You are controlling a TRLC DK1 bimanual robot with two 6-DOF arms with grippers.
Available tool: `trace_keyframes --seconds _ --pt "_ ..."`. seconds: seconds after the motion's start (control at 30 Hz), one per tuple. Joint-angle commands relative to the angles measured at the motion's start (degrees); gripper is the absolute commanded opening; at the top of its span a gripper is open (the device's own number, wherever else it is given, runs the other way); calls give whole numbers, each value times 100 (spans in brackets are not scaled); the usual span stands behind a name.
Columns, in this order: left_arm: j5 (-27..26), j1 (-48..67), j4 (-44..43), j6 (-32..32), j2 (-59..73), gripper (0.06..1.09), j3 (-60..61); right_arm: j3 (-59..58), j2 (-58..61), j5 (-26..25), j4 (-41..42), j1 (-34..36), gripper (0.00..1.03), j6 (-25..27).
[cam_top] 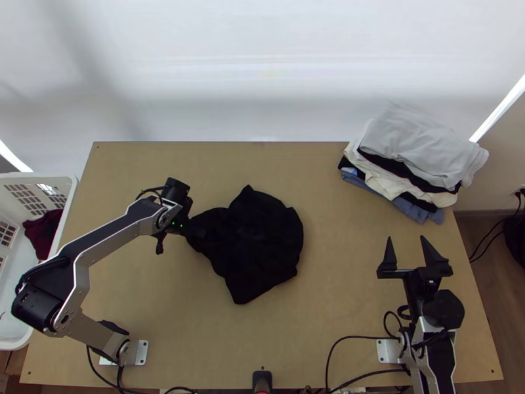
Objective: Fold the t-shirt
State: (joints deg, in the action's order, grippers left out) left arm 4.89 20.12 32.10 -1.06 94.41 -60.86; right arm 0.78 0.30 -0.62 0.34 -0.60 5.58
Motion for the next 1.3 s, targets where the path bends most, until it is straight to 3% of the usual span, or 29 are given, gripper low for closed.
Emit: trace_keyframes --seconds 0.0,0.37,0.5,0.67,0.87,0.97,1.1,1.27 --pt "-93 -87 69 -61 -274 10 -93 -7 -56 -52 -69 43 99 197" --pt "-93 -465 315 -87 -661 10 -154 1144 454 -61 -122 -643 99 250" --pt "-93 -500 315 -105 -740 10 -233 2208 1596 -61 -482 -1381 99 250" --pt "-93 -571 315 -149 -793 10 -383 3579 3082 -70 -1194 -2796 99 250" --pt "-102 -676 315 -149 -933 10 -365 4510 4514 -70 -1502 -3983 99 224" --pt "-93 -746 306 -149 -1048 10 -365 4915 5314 -70 -1792 -4589 99 -31" --pt "-102 -825 297 -166 -1188 10 -374 4932 6044 -70 -1528 -5248 98 -409" --pt "-102 -905 262 -166 -1258 10 -374 5011 7054 45 -1238 -5565 98 -805"
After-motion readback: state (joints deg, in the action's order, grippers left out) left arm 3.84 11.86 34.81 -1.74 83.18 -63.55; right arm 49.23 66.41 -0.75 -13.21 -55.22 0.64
